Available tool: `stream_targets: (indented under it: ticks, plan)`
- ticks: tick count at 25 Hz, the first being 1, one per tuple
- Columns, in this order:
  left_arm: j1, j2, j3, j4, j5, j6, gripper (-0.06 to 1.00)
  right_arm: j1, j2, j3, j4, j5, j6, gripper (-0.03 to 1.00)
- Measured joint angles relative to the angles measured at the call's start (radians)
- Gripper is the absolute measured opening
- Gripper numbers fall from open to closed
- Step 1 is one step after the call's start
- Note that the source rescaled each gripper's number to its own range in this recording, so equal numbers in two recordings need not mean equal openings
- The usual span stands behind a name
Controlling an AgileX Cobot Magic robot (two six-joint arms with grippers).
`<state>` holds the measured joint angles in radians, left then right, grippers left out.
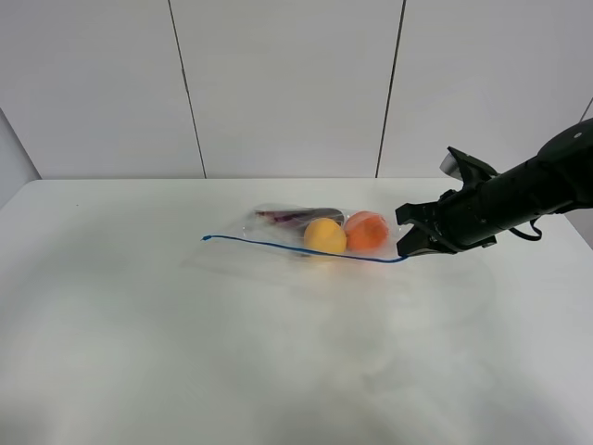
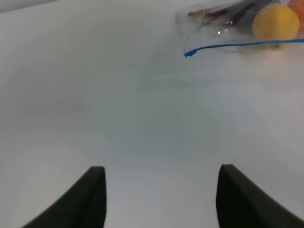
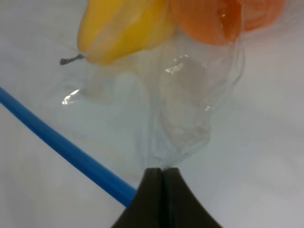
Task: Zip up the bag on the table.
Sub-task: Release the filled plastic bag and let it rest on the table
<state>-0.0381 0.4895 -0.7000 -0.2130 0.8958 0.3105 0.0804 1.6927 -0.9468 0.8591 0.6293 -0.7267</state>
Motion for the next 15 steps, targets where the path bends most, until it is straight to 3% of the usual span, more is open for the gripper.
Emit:
stream_targets:
  ticks: [6, 15]
  plan:
    - [0.0, -0.12, 0.004, 0.025, 0.119, -0.042, 0.8, 0.0, 0.0, 0.0, -0.001, 0.008, 0.005, 0.0]
    - [-0.029, -0.221, 0.085, 0.026, 0.172, -0.055, 0.8, 0.0, 0.0, 0.0, -0.003, 0.006, 0.007, 0.0]
